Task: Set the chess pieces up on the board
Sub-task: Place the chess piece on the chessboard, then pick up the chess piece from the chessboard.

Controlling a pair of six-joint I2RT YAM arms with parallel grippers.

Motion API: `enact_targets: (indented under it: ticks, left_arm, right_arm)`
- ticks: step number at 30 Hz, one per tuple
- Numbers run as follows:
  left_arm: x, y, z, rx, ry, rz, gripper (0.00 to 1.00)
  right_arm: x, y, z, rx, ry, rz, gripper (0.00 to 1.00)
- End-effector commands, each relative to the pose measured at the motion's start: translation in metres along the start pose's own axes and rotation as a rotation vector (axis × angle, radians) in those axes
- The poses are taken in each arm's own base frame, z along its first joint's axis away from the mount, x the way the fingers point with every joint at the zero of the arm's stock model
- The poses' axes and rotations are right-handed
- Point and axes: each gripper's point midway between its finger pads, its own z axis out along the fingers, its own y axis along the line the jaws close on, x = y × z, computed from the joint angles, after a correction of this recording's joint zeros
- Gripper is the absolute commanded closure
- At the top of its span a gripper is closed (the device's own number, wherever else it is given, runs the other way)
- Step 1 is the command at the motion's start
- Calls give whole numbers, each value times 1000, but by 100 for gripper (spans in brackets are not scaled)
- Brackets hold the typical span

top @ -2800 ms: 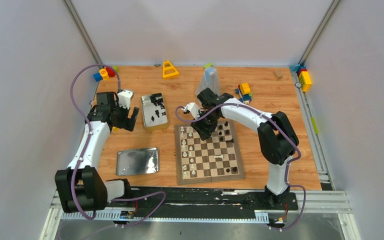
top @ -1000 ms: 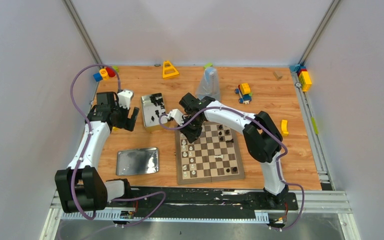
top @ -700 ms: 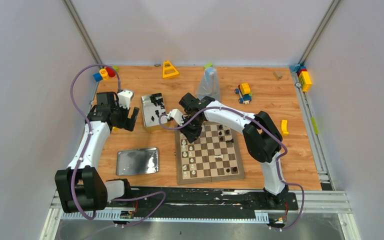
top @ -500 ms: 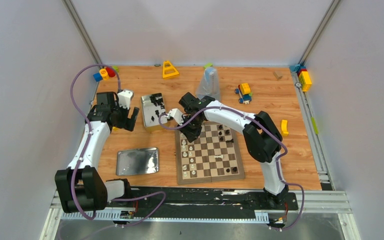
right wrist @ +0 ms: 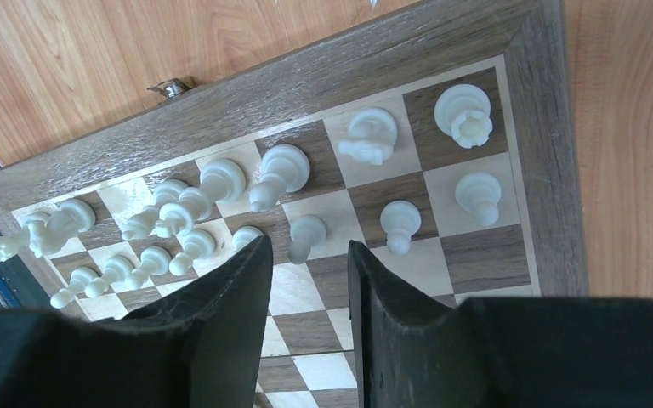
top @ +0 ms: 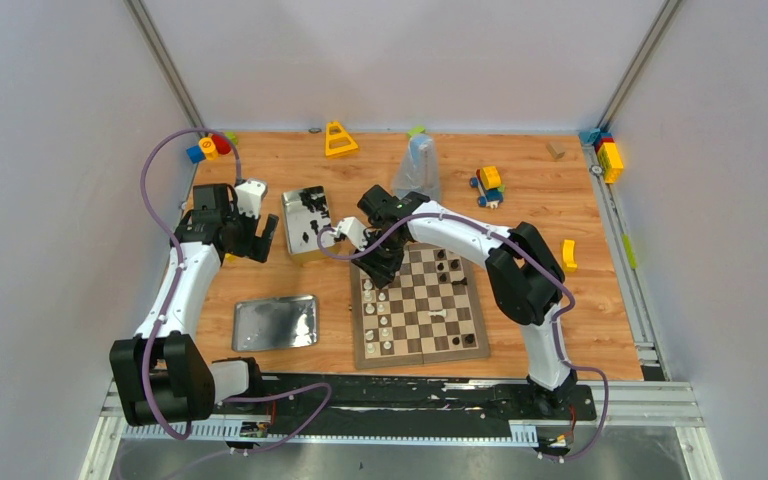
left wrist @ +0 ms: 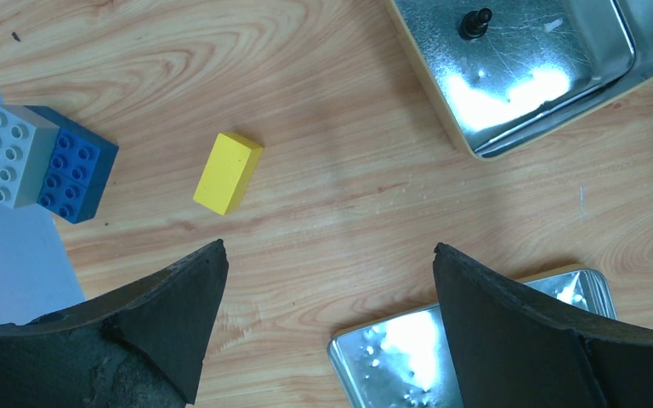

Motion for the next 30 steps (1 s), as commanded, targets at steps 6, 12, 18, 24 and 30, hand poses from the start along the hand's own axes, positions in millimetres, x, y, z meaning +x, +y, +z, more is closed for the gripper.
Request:
enact_targets:
  ticks: [6,12,18,24,30]
  left_arm:
    - [-6,2,0,6,-20,5,2]
    - [-9,0,-4,17,-38,10,2]
    - [-15,-5,-9,45,-65,16,2]
    - [-19,-14,-12,92,-88,24,2]
    - [-20,-21,-14,130,-99,29,3]
  right_arm:
    - [-24,-2,-55,102,-115,-40,58]
    - [8,-4,-79,130,-131,1,47]
    - [70,11,-82,117,-89,21,39]
    - [106,22,-88,127,-104,31,36]
    - [121,22,-78,114,-96,58,36]
